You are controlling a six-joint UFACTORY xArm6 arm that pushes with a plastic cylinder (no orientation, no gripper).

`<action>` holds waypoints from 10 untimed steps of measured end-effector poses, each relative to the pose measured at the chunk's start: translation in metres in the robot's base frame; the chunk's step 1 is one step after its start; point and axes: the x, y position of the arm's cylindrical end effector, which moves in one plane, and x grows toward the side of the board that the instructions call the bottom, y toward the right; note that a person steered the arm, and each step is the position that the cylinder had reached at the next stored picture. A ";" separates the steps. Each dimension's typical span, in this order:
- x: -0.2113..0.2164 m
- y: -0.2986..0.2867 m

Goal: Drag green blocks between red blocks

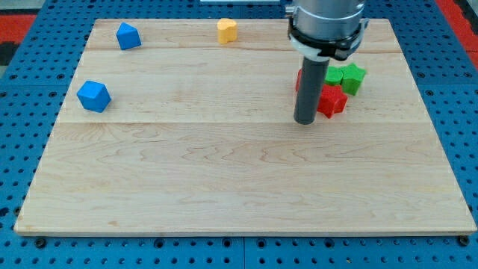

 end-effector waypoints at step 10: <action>-0.072 0.051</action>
